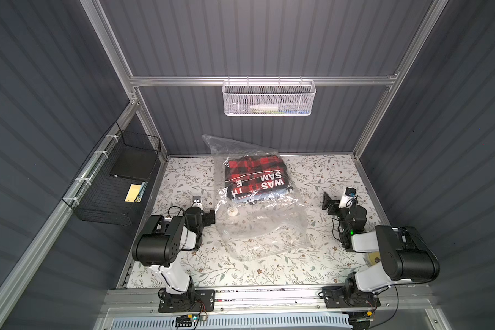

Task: Take the shirt out of the vacuum bag
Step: Adjust the vacuum bag at the center of the board.

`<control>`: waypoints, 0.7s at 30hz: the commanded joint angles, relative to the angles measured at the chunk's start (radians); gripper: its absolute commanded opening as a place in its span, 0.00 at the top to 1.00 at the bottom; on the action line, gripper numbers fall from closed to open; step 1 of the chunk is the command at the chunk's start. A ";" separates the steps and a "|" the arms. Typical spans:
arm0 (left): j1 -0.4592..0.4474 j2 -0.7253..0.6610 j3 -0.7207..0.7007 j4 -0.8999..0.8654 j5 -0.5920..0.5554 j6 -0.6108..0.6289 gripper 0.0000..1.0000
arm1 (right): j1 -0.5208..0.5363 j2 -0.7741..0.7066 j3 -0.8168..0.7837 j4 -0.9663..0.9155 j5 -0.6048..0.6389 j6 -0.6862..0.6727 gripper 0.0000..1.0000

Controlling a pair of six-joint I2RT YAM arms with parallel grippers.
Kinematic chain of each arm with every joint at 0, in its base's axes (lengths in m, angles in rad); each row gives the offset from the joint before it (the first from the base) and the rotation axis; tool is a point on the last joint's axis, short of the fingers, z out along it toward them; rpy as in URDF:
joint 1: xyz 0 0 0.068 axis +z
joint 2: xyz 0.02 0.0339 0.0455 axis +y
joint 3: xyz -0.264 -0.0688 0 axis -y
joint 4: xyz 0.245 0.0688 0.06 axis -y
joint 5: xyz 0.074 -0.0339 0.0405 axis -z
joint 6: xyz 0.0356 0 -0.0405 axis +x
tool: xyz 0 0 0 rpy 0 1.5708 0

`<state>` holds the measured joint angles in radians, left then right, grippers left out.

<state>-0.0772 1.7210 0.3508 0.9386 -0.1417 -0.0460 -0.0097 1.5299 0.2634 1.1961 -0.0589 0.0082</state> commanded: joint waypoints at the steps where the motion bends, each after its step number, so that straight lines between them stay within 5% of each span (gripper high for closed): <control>1: 0.007 -0.022 -0.010 -0.017 0.011 -0.008 0.00 | -0.003 -0.011 -0.010 0.003 0.004 0.006 0.01; 18: 0.008 -0.023 -0.011 -0.017 0.011 -0.008 0.00 | -0.003 -0.011 -0.009 0.002 0.005 0.006 0.01; 21: 0.003 -0.051 0.020 -0.080 -0.078 -0.024 0.00 | -0.003 -0.032 0.008 0.016 0.065 0.033 0.01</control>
<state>-0.0772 1.7176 0.3519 0.9306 -0.1555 -0.0486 -0.0093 1.5295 0.2634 1.2011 -0.0460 0.0139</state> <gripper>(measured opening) 0.997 0.987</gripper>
